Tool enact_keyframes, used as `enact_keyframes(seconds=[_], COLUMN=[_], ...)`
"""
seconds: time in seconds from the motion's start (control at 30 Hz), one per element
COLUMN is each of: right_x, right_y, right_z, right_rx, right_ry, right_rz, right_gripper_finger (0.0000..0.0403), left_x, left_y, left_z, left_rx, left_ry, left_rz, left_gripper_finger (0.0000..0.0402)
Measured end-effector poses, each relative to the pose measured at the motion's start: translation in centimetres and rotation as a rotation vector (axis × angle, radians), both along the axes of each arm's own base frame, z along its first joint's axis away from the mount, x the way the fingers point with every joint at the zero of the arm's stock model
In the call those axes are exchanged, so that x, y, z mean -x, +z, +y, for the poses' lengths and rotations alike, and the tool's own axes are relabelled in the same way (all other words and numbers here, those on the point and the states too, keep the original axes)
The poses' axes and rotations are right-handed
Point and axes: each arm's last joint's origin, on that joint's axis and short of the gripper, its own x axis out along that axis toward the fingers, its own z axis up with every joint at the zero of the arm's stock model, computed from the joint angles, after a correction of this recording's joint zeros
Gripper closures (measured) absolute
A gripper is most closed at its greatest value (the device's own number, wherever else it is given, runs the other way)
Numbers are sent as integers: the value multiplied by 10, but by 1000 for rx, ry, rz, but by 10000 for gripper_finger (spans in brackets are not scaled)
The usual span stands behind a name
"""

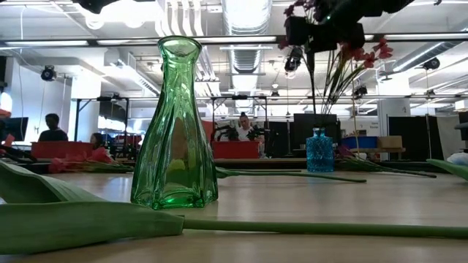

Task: Sort flowers into vase by color
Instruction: Put the bottom purple flowers into the blue vase

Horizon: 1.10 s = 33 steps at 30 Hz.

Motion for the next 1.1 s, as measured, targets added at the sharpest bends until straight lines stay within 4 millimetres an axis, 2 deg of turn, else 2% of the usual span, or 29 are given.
enact_keyframes(seconds=[0.17, 0.47, 0.83, 1.1], right_x=[-7, -7, -9, -11], right_y=[-8, -7, -14, -15], right_z=[-5, -7, -22, -24], right_rx=[5, 21, 11, 19], right_ry=[-17, -30, -74, -75], right_rz=[37, 64, 61, 68], right_gripper_finger=[385, 385, 385, 385], left_x=[5, 9, 9, 9], left_y=[0, -2, -3, -3], left_z=[2, 4, 4, 4], left_rx=[21, 52, 48, 43], left_ry=[15, 59, 59, 76], left_rz=[-10, -13, -4, -3], left_gripper_finger=[185, 185, 185, 185])
